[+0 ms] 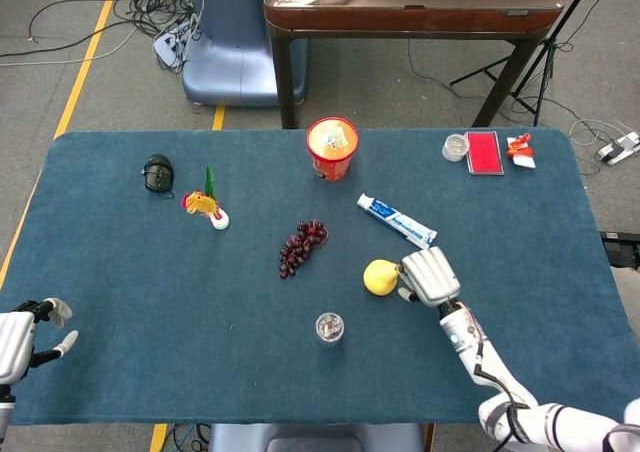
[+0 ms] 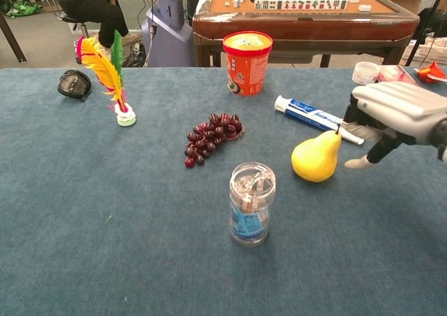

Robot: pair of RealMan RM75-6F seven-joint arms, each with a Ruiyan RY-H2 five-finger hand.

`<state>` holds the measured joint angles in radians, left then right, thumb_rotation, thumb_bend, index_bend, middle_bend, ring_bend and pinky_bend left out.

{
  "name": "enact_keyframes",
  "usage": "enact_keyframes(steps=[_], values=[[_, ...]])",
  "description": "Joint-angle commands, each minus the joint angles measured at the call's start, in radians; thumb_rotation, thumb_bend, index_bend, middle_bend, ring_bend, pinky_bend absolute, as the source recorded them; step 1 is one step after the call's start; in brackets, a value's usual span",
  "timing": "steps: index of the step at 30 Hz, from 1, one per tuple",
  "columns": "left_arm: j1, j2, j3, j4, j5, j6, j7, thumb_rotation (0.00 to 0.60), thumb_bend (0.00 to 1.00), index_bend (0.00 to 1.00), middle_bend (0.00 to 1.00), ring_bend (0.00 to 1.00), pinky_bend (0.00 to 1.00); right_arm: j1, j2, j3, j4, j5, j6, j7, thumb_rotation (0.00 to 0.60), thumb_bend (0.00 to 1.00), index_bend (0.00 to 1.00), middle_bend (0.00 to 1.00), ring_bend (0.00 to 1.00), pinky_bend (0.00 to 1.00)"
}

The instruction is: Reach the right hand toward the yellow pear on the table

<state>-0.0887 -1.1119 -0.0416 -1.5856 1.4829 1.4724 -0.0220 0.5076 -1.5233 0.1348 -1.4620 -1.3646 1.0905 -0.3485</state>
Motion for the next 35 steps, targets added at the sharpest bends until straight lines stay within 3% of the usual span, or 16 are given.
enact_keyframes(steps=[1,4,8,11,22,35], values=[[-0.001,-0.003,0.0,0.0,0.001,0.0,0.007,0.6,0.26,0.52,0.57,0.49,0.66,-0.061,0.197,-0.047,-0.23,0.098,-0.007,-0.129,0.6,0.0,0.7,0.66,0.69,0.89],[-0.004,-0.007,-0.001,0.002,0.001,-0.002,0.018,0.6,0.26,0.52,0.57,0.49,0.66,-0.104,0.292,-0.066,-0.339,0.126,0.041,-0.157,0.6,0.0,0.56,0.49,0.51,0.68],[-0.004,-0.009,-0.004,0.002,0.002,0.003,0.022,0.6,0.26,0.52,0.57,0.49,0.66,-0.174,0.379,-0.097,-0.394,0.08,0.139,-0.125,0.6,0.0,0.52,0.39,0.38,0.37],[-0.003,-0.007,-0.006,0.0,0.011,0.015,0.021,0.6,0.26,0.51,0.57,0.49,0.66,-0.233,0.428,-0.122,-0.408,0.033,0.218,-0.071,0.6,0.0,0.52,0.36,0.34,0.28],[0.011,-0.003,-0.007,-0.012,0.051,0.074,0.028,0.6,0.26,0.43,0.56,0.46,0.66,-0.396,0.507,-0.156,-0.392,-0.12,0.462,0.114,0.6,0.0,0.52,0.32,0.3,0.26],[0.003,-0.002,-0.011,-0.02,0.042,0.058,0.055,0.6,0.26,0.43,0.55,0.46,0.66,-0.417,0.545,-0.136,-0.378,-0.1,0.435,0.17,0.6,0.0,0.52,0.31,0.3,0.26]])
